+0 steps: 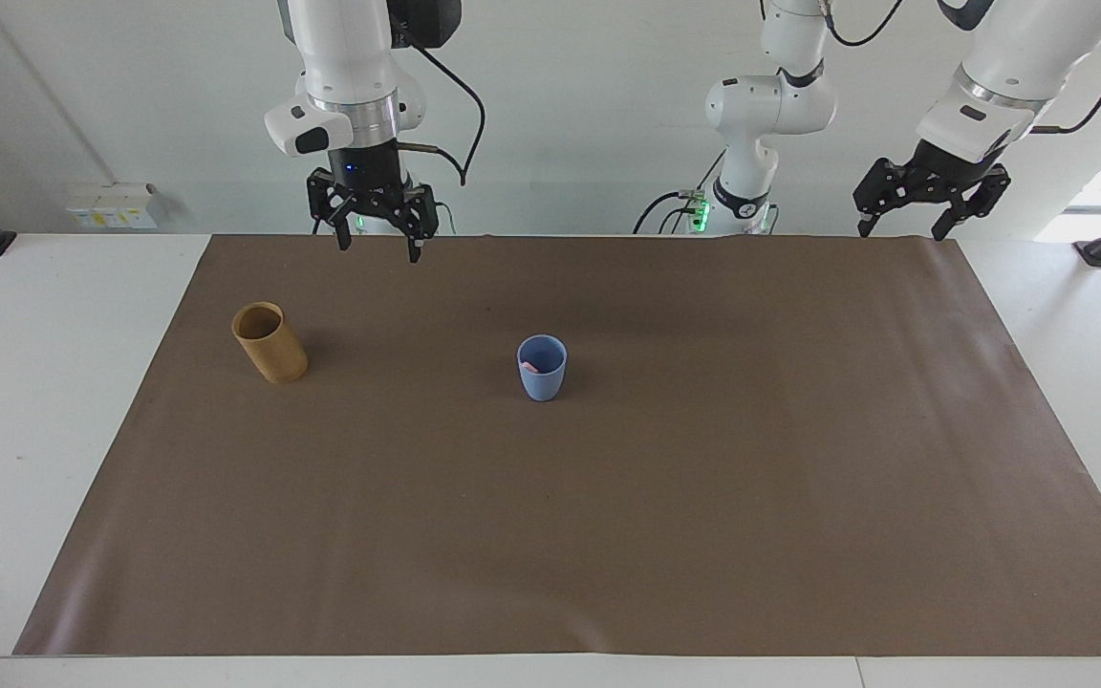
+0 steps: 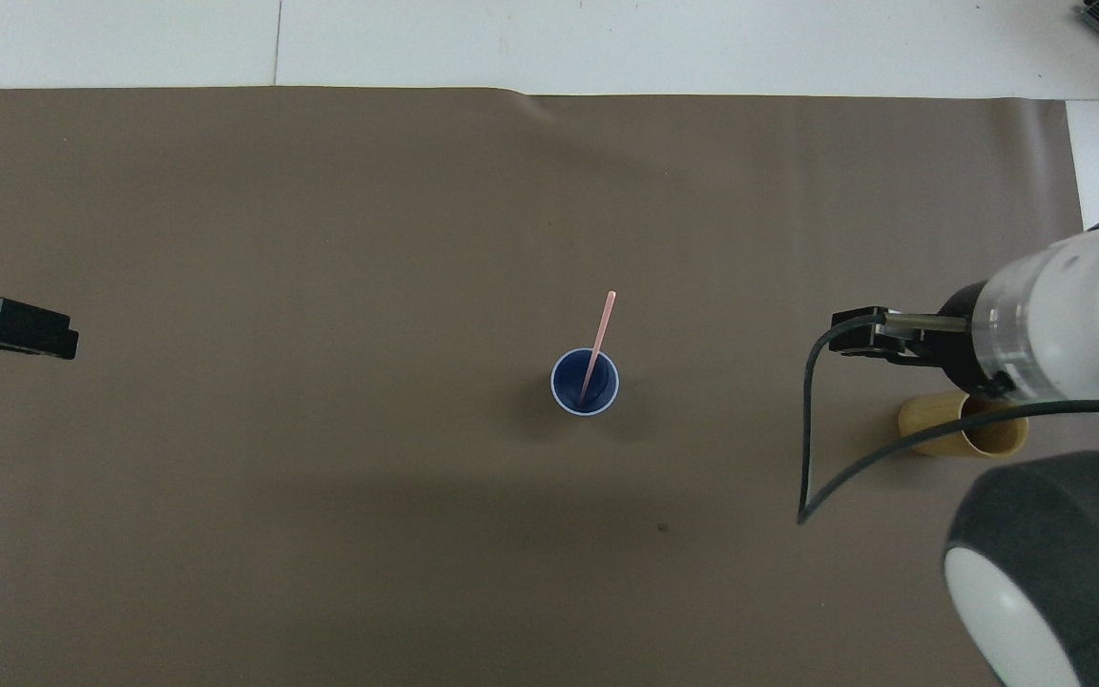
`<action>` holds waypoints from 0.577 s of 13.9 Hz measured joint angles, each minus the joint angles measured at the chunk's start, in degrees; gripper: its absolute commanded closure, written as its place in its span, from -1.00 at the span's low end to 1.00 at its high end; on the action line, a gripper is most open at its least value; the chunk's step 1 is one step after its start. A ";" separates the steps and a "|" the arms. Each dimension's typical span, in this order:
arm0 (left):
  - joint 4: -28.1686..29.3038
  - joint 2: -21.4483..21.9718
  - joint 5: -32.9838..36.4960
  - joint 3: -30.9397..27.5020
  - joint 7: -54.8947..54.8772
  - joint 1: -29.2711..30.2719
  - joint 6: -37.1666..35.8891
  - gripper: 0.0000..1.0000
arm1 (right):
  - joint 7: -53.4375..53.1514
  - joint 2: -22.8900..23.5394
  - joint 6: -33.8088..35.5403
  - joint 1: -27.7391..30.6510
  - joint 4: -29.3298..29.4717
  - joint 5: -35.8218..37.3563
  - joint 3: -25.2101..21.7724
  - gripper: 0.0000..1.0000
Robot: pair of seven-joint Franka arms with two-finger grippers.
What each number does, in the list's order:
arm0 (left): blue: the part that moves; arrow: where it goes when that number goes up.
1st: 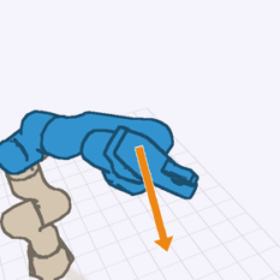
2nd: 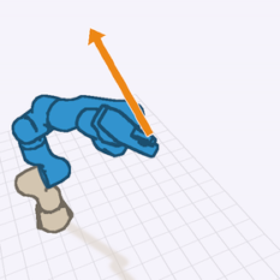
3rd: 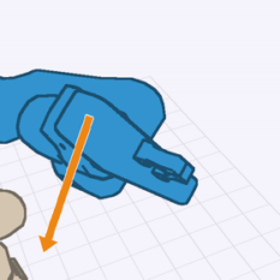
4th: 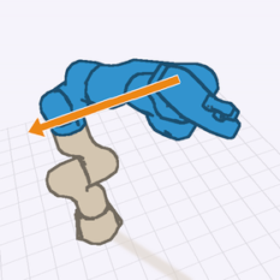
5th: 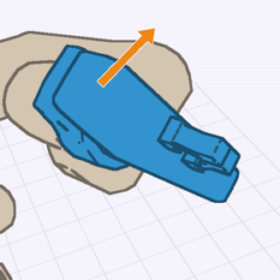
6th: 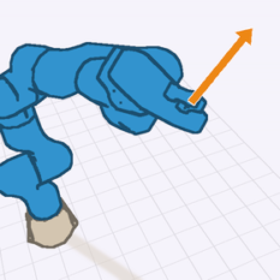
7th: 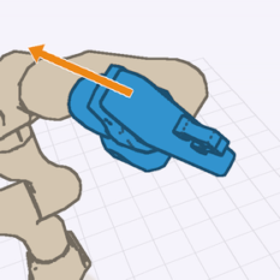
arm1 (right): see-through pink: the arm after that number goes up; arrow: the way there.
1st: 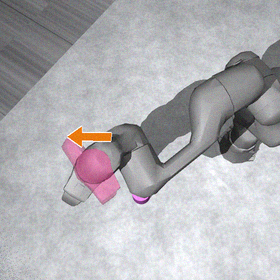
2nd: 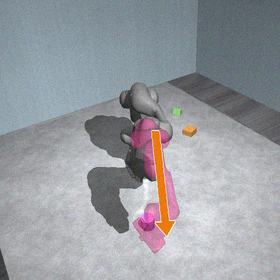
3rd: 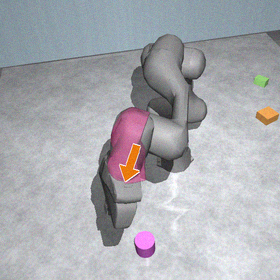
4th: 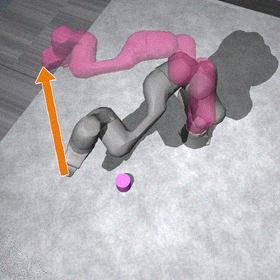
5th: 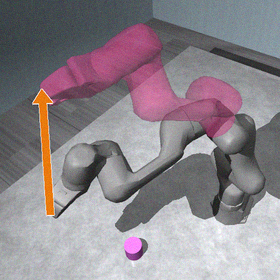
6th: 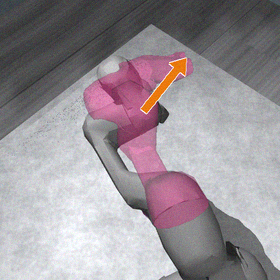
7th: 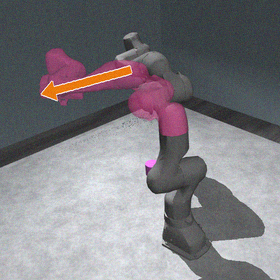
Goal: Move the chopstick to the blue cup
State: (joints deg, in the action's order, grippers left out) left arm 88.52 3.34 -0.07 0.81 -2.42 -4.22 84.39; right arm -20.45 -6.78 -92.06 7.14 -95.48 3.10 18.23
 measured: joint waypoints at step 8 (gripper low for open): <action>0.00 0.00 0.00 0.00 0.00 0.00 0.00 -1.00 | 6.94 5.12 12.18 -3.16 10.14 -1.16 -10.32 -1.00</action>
State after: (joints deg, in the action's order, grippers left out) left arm 88.52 3.34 -0.07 0.81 -2.42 -4.22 84.39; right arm -13.52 -1.66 -79.88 3.98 -85.34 1.94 7.90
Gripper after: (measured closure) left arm 0.000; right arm 0.000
